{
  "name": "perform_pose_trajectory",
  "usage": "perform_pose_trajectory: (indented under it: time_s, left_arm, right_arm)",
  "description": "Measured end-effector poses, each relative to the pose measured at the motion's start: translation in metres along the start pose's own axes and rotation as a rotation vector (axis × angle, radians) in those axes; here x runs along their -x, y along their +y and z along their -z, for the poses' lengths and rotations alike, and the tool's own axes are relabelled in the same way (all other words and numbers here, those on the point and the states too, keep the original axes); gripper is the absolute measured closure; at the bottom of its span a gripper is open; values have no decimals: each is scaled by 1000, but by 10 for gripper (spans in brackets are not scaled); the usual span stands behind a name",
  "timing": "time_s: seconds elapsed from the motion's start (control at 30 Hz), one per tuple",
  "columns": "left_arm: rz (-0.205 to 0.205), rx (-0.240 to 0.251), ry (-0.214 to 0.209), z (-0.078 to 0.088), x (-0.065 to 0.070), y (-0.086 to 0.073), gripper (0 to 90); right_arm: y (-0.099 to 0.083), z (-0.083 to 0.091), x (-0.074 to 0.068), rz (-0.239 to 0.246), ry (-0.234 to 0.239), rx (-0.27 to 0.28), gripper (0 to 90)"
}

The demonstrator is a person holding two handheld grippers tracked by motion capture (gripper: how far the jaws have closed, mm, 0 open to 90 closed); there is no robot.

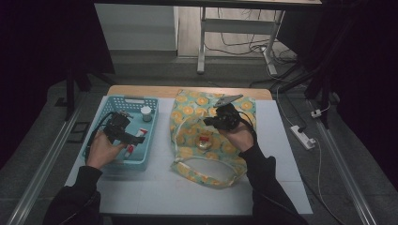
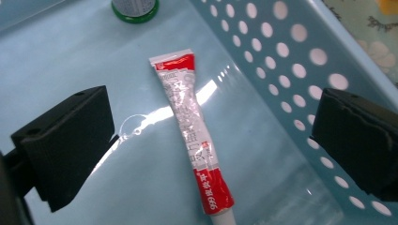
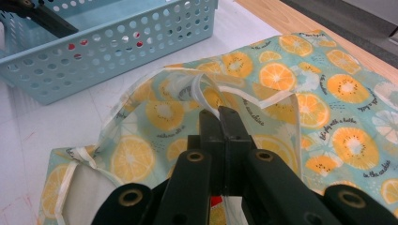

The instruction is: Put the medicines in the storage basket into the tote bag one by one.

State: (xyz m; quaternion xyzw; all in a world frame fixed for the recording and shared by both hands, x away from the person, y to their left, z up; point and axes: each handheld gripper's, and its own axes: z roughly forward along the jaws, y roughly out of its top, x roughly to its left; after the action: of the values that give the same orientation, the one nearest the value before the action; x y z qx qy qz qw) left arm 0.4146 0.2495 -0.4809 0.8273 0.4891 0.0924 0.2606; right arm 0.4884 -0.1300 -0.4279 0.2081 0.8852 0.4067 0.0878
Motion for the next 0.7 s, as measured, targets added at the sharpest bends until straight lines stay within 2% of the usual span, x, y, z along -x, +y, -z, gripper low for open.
perform_pose_trajectory:
  time_s: [0.03, 0.2, 0.4, 0.47, 0.57, 0.7]
  left_arm:
    - [4, -8, -11, -1, -1, 0, 0]
    - [12, -73, 4, -10, -2, 3, 9]
    - [19, -157, 27, -25, -5, 3, 37]
    - [18, -189, 47, -29, -4, 3, 53]
    - [11, -224, 62, -33, -3, 4, 125]
    - [14, -252, 28, -36, -5, 4, 289]
  right_arm:
    - [0, 0, 0, 0, 0, 0, 896]
    - [0, 0, 0, 1, 0, 0, 896]
    - [0, 0, 0, 1, 0, 0, 896]
    - [0, 0, 0, 2, 0, -1, 896]
    - [0, 0, 0, 3, 0, -1, 896]
    - [0, 0, -1, 3, 0, -1, 896]
